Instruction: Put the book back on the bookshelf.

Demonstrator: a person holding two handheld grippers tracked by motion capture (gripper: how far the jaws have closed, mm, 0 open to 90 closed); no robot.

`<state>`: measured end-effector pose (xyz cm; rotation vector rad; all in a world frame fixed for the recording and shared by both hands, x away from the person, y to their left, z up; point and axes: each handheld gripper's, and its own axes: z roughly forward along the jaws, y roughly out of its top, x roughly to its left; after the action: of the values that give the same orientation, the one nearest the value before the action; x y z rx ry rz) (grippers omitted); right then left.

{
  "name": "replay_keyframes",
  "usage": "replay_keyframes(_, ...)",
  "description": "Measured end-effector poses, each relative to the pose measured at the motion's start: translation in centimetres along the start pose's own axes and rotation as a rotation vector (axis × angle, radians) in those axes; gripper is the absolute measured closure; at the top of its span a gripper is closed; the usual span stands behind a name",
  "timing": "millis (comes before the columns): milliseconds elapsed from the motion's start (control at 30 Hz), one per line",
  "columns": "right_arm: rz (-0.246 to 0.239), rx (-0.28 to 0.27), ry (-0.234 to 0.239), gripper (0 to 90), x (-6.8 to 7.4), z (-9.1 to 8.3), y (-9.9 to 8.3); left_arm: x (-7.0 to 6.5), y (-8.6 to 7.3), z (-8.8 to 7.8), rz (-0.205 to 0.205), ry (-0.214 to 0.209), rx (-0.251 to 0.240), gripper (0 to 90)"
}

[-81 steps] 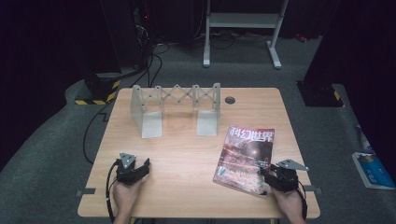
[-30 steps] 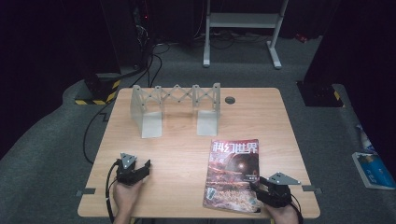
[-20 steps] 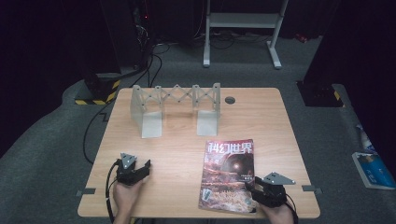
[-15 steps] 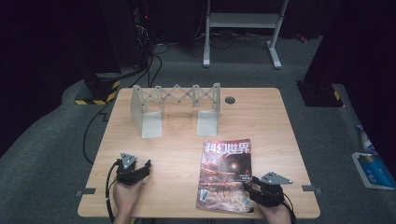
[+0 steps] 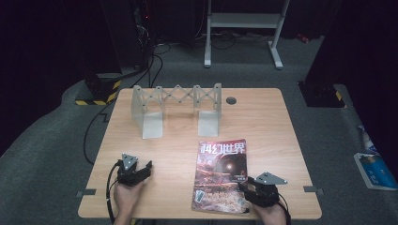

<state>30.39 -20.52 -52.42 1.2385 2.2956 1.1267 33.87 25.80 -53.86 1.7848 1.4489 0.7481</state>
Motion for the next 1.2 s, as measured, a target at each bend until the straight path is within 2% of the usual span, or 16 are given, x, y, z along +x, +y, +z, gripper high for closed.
replay_keyframes(1200,-0.011,0.005,0.044,51.2,2.7,2.5,1.7,0.0,0.0,0.0,0.003,-0.012,0.002,31.9)
